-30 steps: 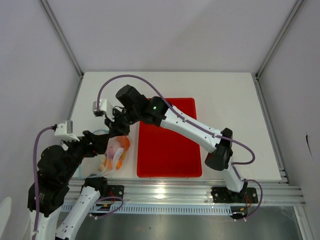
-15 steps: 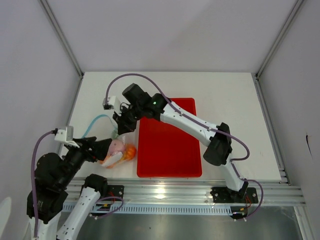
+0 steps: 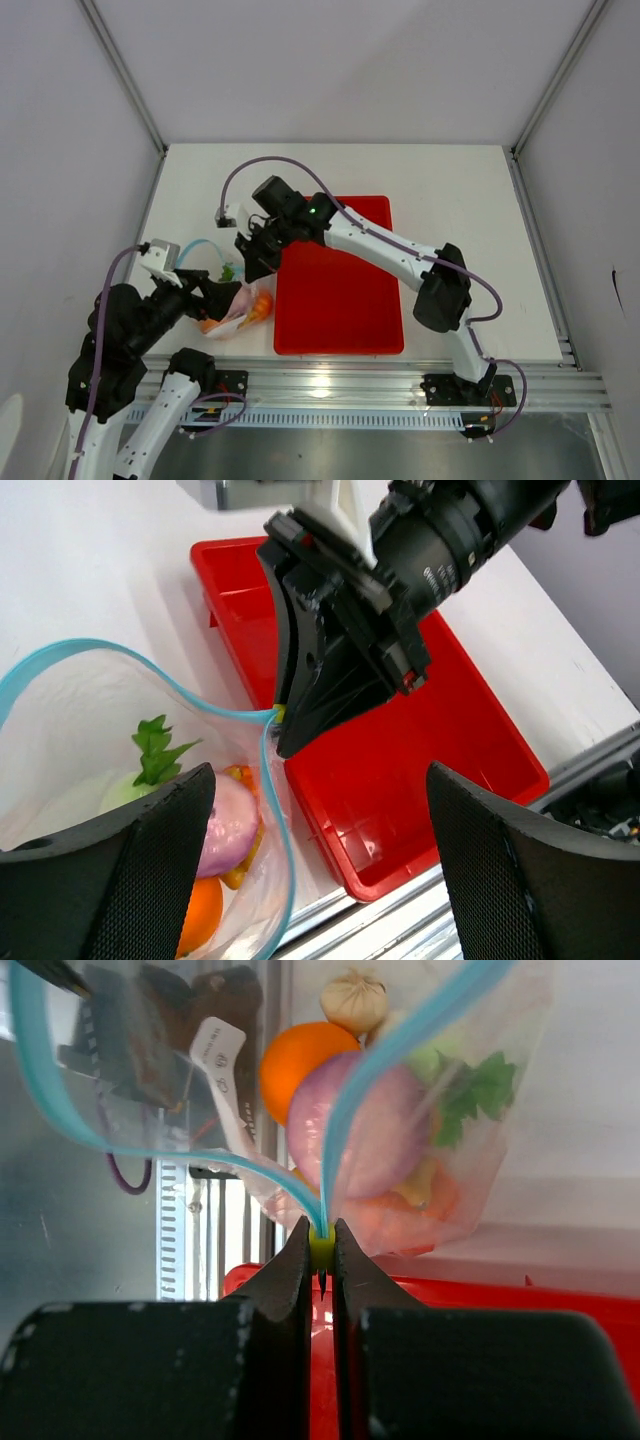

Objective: Place the food in the zip-top bag and seal the zipper
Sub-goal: Zip the zipper food storage bag at the center of the board.

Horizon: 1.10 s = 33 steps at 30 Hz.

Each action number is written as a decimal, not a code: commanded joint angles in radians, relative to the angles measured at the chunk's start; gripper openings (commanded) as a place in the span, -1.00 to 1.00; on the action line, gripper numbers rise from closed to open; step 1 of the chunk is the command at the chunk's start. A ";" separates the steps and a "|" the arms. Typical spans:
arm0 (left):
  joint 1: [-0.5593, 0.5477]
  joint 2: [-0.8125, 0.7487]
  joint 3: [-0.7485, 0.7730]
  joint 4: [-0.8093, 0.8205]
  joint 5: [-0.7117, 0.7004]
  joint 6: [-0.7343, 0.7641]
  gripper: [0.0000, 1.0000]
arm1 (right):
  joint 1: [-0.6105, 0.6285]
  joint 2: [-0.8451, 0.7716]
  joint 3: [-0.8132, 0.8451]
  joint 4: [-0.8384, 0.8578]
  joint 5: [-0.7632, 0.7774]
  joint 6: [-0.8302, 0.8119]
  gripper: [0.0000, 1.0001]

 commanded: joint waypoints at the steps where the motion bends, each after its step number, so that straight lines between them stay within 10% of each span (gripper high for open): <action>1: -0.003 0.021 0.001 0.070 0.119 0.070 0.76 | 0.003 -0.114 0.035 0.007 -0.012 0.009 -1.00; 18: -0.004 0.149 0.017 -0.005 0.018 0.071 0.76 | -0.012 -0.110 0.122 -0.131 -0.084 -0.049 -1.00; 33: -0.004 0.238 0.027 -0.085 0.030 0.015 -0.15 | -0.057 -0.117 0.116 -0.100 -0.135 -0.041 -1.00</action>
